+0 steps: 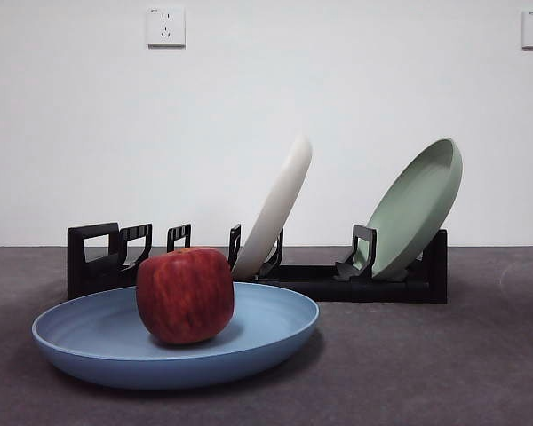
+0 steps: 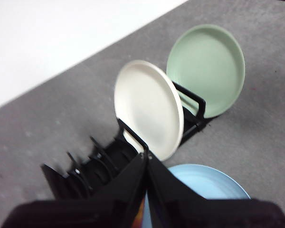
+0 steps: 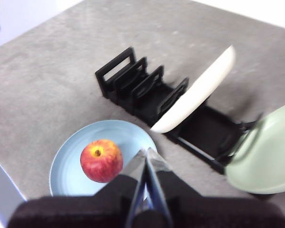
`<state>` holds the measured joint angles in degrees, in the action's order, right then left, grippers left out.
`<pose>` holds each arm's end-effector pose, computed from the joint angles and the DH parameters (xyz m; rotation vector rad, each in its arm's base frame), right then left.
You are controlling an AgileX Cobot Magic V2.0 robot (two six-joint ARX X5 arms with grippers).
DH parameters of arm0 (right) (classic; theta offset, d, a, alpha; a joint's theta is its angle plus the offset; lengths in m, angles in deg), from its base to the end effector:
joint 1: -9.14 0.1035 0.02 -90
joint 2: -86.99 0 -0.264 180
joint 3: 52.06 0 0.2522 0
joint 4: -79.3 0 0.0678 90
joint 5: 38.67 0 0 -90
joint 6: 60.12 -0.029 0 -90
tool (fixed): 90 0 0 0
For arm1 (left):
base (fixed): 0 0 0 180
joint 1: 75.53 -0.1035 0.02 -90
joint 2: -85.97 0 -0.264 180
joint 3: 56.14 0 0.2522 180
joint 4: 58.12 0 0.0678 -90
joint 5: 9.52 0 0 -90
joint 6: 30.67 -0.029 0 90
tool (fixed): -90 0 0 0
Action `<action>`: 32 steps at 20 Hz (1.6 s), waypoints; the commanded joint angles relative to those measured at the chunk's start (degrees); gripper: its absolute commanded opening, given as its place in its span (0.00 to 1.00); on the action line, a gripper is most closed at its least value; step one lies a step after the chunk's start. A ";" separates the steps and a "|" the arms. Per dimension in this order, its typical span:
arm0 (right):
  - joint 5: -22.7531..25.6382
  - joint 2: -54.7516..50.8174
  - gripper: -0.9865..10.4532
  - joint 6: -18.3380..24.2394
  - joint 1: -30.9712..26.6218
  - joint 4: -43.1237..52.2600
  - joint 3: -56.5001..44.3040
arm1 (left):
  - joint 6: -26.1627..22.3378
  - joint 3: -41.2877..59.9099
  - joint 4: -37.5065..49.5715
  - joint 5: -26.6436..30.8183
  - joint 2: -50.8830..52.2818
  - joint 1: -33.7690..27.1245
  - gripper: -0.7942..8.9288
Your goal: Take the blue plate from the plate rack,put the plate on the table,take the apple from the table,put the apple in the plate
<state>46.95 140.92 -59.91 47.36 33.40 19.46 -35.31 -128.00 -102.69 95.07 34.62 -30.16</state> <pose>0.1480 0.1194 0.3472 -0.1505 0.4823 0.7290 0.1309 -0.1222 0.3590 0.2905 0.3470 -0.5446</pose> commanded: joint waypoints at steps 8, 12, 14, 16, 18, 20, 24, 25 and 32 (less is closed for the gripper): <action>0.26 -1.11 0.09 -2.25 -0.35 10.62 -11.54 | 4.87 16.33 12.74 -3.04 4.98 -0.04 0.08; 0.26 -1.49 0.09 -2.25 -0.35 10.62 -11.54 | 4.87 16.33 11.69 -2.69 4.98 -0.15 0.08; 0.26 -1.49 0.09 -2.25 -0.35 10.62 -11.54 | 4.85 16.33 11.67 -2.71 4.98 -0.13 0.08; 0.26 -1.49 0.09 -2.25 -0.35 10.62 -11.54 | 4.87 16.33 11.67 -2.69 4.98 -0.15 0.08; 0.26 -1.49 0.09 -2.25 -0.35 10.62 -11.54 | 4.85 16.33 11.50 -2.82 5.05 -0.13 0.08; 0.24 -1.49 0.09 -2.25 -0.33 10.62 -11.54 | 3.15 16.33 10.71 -2.60 7.61 -0.98 0.08; 0.28 -1.49 0.09 -2.25 -0.35 10.62 -11.54 | 0.42 19.21 13.35 -4.17 14.71 -8.52 0.08; 0.26 -1.49 0.09 -2.25 -0.35 10.62 -11.54 | 0.42 21.22 14.75 -6.27 17.16 -11.56 0.08; 0.26 -1.49 0.09 -2.25 -0.35 10.62 -11.54 | 0.63 43.82 27.02 -21.46 37.57 -31.65 0.08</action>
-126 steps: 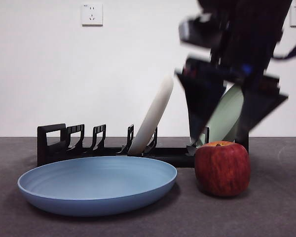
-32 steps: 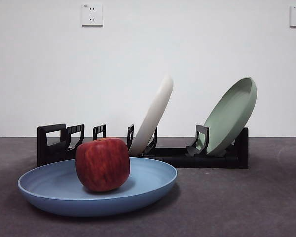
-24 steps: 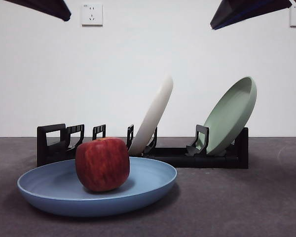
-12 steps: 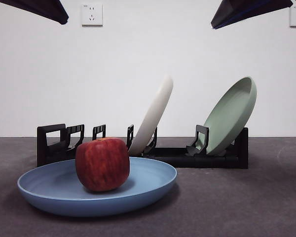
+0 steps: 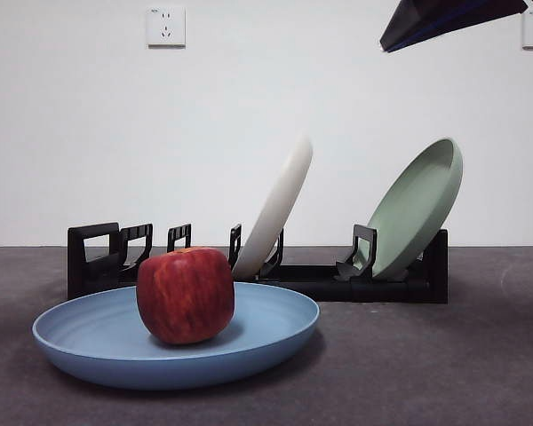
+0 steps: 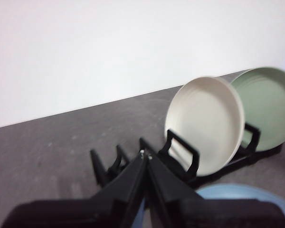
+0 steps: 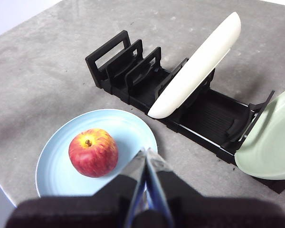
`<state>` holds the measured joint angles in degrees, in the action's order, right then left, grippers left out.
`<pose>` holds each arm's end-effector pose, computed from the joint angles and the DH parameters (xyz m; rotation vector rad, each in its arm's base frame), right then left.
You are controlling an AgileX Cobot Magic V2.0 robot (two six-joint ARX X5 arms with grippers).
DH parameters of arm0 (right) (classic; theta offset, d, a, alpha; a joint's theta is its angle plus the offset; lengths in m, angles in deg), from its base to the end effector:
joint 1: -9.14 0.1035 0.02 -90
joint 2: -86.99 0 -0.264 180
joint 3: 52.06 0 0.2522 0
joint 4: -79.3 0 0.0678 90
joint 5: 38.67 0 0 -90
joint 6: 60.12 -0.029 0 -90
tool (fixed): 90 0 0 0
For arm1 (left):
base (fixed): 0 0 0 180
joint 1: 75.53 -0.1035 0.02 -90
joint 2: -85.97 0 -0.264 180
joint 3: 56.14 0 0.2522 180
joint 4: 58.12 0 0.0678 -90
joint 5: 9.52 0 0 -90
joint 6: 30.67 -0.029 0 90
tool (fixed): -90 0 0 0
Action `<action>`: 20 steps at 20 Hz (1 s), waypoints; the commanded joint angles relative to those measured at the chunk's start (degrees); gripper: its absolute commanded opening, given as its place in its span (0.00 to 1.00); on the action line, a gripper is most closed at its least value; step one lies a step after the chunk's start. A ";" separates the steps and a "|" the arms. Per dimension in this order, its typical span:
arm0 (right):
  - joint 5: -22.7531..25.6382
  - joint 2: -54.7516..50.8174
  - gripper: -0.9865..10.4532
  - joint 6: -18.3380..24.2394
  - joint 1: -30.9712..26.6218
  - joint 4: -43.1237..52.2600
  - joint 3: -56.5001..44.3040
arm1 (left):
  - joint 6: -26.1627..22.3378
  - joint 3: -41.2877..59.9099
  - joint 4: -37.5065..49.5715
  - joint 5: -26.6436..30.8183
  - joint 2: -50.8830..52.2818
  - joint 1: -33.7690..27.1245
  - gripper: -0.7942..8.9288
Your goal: Take the blue plate from the plate rack,put the plate on the table,take the apple from the table,put the apple in the plate
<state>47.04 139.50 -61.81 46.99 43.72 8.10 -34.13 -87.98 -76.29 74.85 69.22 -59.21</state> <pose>0.1524 0.1212 0.3012 -0.1163 0.4876 0.7132 0.1021 -0.0329 0.2400 0.0647 0.0423 -0.3845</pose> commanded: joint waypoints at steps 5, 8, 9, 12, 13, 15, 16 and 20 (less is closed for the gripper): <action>0.17 -0.07 0.09 -0.35 0.02 0.31 -0.17 | 1.95 13.40 0.48 -0.79 12.90 -9.73 0.08; 0.17 -0.09 0.09 -0.35 0.02 0.28 -0.17 | 2.40 16.83 0.46 -0.74 16.04 -12.85 0.08; 0.17 -0.09 0.09 -0.35 0.02 0.31 -0.17 | 2.49 17.53 0.07 -0.74 16.70 -13.79 0.08; 0.17 -0.09 0.09 -0.35 0.04 0.28 -0.17 | 3.50 17.88 -3.32 -0.63 16.68 -16.15 0.08; 0.17 -0.07 0.09 -0.35 0.02 0.31 -0.17 | 3.50 17.88 -4.87 -0.61 16.68 -16.74 0.08; 0.17 -0.07 0.09 -0.35 0.02 0.28 -0.17 | 3.56 17.88 -5.31 -0.61 16.68 -17.57 0.08; 0.17 -0.09 0.09 -0.35 0.02 0.31 -0.17 | 3.50 17.88 -5.16 -0.57 16.68 -17.73 0.08; 0.17 -0.09 0.09 -0.35 0.02 0.31 -0.17 | 3.50 17.88 -5.53 -0.59 16.52 -17.86 0.08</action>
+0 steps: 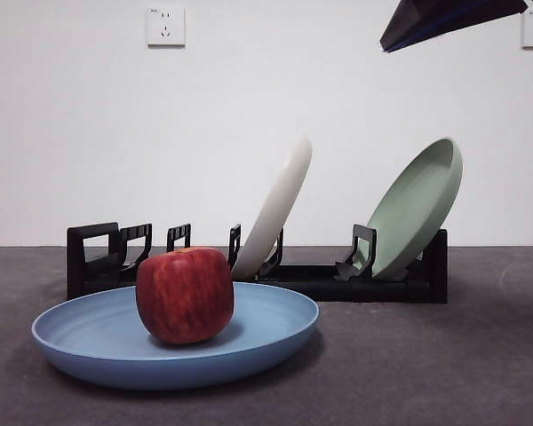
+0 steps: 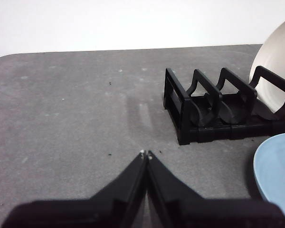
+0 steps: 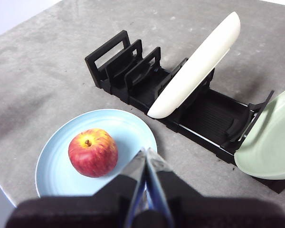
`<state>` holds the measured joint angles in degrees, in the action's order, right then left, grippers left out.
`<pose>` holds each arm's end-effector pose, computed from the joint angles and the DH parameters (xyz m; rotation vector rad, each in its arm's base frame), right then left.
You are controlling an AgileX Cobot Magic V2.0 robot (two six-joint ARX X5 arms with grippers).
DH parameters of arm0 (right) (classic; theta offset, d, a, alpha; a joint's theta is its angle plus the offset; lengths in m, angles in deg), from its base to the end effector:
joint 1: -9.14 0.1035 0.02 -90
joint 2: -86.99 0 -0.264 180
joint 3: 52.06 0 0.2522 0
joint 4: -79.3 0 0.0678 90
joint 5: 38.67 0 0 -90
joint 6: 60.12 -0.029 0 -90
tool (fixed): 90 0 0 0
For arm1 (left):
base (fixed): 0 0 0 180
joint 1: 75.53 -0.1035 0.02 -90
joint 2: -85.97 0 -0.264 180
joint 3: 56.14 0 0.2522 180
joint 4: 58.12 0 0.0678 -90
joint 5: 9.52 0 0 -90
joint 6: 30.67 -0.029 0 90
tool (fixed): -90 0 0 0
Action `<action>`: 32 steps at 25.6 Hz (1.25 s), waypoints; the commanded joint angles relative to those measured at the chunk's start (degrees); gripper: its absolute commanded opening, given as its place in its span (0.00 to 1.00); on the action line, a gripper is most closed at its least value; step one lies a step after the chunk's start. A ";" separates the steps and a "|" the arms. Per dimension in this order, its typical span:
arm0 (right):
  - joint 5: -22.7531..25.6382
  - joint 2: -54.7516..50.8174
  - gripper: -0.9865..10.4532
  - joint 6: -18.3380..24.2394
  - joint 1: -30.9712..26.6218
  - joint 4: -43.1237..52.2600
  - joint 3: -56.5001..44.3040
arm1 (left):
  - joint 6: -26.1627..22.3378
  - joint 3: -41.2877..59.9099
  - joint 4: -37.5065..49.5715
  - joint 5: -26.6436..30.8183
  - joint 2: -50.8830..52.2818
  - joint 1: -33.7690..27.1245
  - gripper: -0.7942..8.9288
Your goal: Take the blue plate from the plate rack,put the plate on the table,take the apple from the table,put the apple in the plate
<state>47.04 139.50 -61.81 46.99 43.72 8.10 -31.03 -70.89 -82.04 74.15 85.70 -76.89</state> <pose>0.1524 0.1212 0.3012 -0.1163 0.4876 0.7132 0.0956 -0.0009 0.1520 -0.0048 0.1642 -0.0871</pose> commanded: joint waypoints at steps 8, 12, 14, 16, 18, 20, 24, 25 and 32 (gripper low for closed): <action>0.17 -0.09 0.09 -0.35 0.02 0.31 -0.17 | 0.39 0.79 0.22 0.11 0.04 -0.17 0.08; 0.13 -0.42 0.09 0.11 0.02 -1.46 -0.17 | 0.39 0.79 0.20 0.11 0.04 -0.17 0.08; 1.40 -1.90 0.09 1.84 -1.05 -2.14 -0.17 | 0.39 0.79 0.22 0.11 0.04 -0.17 0.08; 1.53 -3.89 0.09 6.82 -3.67 -2.27 -0.17 | 0.39 0.79 0.20 0.13 0.04 -0.17 0.08; 1.40 -6.67 0.09 7.76 -7.93 -2.58 -0.22 | 0.39 0.79 0.20 0.11 0.04 -0.17 0.08; 1.25 -10.47 0.09 7.28 -13.73 -2.82 -0.57 | 0.39 0.79 0.20 0.13 0.04 -0.17 0.08; 1.22 -19.96 0.09 6.16 -24.17 -2.62 -5.79 | 0.39 0.79 0.22 0.13 0.04 -0.17 0.08; 1.20 -23.37 0.09 5.86 -26.62 -2.56 -8.46 | 0.39 0.79 0.22 0.11 0.04 -0.17 0.08; 1.20 -38.27 0.09 5.18 -33.09 5.57 -23.56 | 0.39 0.79 0.22 0.11 0.04 -0.17 0.08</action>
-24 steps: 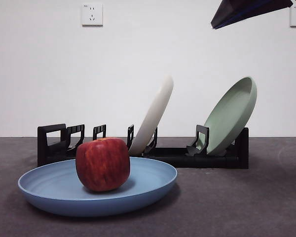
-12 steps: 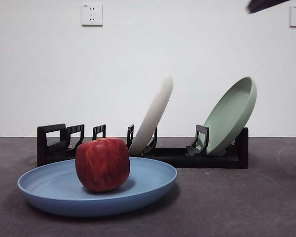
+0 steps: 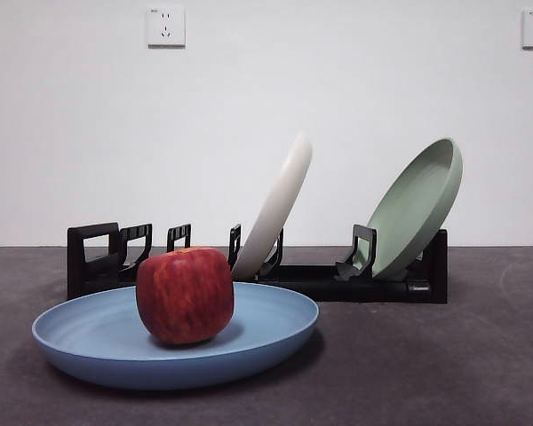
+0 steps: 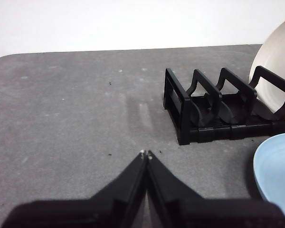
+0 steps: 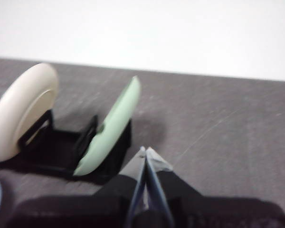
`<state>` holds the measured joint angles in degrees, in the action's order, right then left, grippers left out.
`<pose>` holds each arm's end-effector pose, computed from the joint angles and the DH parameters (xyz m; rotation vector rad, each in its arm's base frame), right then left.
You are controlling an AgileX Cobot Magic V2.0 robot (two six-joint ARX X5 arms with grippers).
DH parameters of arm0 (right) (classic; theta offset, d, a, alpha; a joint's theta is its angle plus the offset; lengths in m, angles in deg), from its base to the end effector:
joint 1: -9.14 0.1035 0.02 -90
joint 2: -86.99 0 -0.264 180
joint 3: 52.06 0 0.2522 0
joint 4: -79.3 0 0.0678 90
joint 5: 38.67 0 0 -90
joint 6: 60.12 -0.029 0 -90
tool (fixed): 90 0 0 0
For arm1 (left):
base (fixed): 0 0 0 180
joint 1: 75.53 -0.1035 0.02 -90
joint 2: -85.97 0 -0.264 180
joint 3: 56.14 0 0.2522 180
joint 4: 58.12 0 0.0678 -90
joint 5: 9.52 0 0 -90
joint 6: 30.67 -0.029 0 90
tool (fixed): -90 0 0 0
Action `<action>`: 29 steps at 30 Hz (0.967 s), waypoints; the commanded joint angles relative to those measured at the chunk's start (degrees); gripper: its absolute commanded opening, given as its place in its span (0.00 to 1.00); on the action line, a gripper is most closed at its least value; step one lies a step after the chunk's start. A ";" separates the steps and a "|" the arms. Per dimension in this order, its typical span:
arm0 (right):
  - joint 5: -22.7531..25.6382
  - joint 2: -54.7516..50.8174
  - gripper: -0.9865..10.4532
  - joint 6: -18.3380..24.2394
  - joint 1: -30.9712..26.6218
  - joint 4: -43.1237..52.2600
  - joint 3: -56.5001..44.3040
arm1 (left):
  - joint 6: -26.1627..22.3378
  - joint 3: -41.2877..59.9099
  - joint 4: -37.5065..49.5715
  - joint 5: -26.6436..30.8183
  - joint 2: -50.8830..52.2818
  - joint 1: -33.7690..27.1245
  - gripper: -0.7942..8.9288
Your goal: Take the blue plate from the plate rack,put the plate on the table,take the apple from the table,put the apple in the plate
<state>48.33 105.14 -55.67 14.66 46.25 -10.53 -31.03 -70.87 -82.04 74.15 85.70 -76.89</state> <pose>0.0954 0.0107 0.2696 -0.0811 0.1630 0.1548 0.0956 -0.0009 0.1518 -0.0048 0.1645 -0.0871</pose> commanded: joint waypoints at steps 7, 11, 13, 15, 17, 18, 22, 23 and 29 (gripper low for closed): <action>-0.13 -14.75 0.09 -2.75 -1.40 12.92 -18.91 | 0.39 0.76 0.20 0.11 0.04 -0.17 0.08; -0.11 -18.18 0.09 -4.76 -1.40 14.23 -24.06 | 0.39 0.76 0.22 0.11 0.04 -0.17 0.08; -0.13 -18.10 0.09 -5.51 -1.40 14.16 -25.49 | 0.39 0.76 0.20 0.13 0.04 -0.17 0.08; -0.13 -18.10 0.09 -6.32 -1.38 14.10 -26.56 | 0.39 0.76 0.22 0.13 0.04 -0.17 0.08; -0.09 -18.10 0.09 -7.80 -1.38 13.88 -27.45 | 0.39 0.76 0.22 0.11 0.04 -0.17 0.08; -0.09 -18.10 0.09 -8.20 -1.36 12.72 -27.43 | 0.39 0.76 0.22 0.13 0.04 -0.17 0.08; -0.13 -18.10 0.09 -9.09 -1.33 8.70 -27.43 | 0.39 0.76 0.20 0.13 0.04 -0.17 0.08; -0.07 -17.97 0.09 -9.44 -1.33 8.81 -27.43 | 0.39 0.76 0.20 0.13 0.04 -0.17 0.08; 0.42 -17.22 0.09 -14.47 -1.33 8.92 -27.41 | 0.39 0.76 0.20 0.13 0.04 -0.17 0.08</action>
<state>48.52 87.87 -68.28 13.31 55.67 -37.32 -31.03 -70.89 -82.04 74.15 85.70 -76.89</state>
